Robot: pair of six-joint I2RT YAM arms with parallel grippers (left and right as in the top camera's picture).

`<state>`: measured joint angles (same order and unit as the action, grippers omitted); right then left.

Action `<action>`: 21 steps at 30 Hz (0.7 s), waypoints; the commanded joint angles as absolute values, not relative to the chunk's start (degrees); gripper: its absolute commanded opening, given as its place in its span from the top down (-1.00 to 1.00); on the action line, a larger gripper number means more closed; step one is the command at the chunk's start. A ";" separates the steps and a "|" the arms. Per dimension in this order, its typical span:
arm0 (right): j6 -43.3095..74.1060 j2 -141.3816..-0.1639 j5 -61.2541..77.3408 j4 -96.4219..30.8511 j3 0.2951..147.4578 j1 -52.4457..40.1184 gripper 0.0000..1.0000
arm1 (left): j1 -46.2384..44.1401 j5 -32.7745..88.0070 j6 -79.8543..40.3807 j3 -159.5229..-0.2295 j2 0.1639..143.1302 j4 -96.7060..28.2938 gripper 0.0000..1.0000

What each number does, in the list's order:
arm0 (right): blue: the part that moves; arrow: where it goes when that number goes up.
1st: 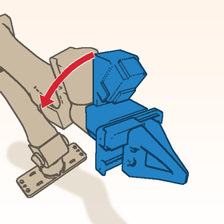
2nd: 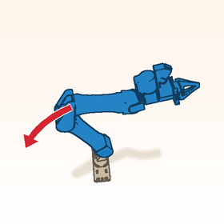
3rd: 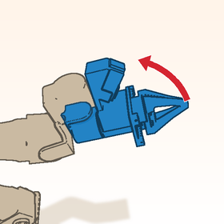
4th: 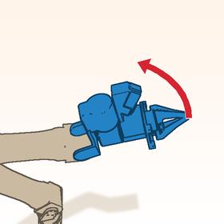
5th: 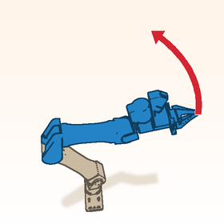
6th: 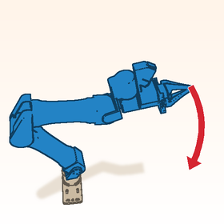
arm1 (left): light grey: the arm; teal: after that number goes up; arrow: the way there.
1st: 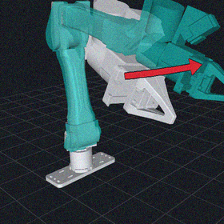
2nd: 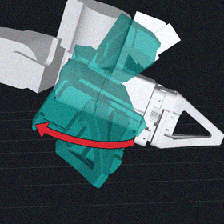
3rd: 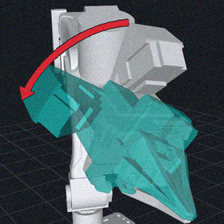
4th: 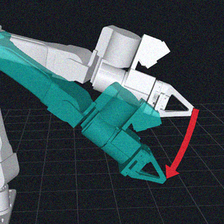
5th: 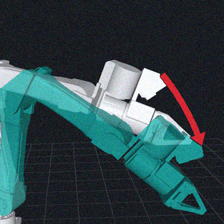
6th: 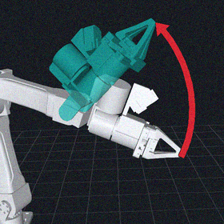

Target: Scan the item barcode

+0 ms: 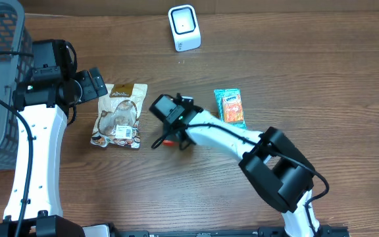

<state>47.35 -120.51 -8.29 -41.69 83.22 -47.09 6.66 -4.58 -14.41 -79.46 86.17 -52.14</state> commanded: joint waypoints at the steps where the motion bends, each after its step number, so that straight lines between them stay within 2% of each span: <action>1: 45.71 -121.71 -8.29 -45.23 84.62 -43.40 0.34 | 7.09 -4.91 -13.28 -79.83 86.48 -52.07 -1.00; 7: 44.53 -121.69 -6.79 -50.41 90.76 -42.68 0.32 | 7.09 -4.89 -13.28 -79.83 86.48 -52.07 -0.99; 12: 36.80 -121.69 -6.07 -52.80 92.64 -42.85 0.28 | 7.09 -4.91 -13.28 -79.83 86.48 -52.07 -0.99; 21: 35.44 -121.71 0.12 -56.23 92.60 -43.44 0.42 | 7.09 -4.91 -13.28 -79.83 86.48 -52.07 -0.99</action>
<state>37.19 -121.21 -2.35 -56.03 91.66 -42.83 6.66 -4.58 -14.41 -79.46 86.17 -52.14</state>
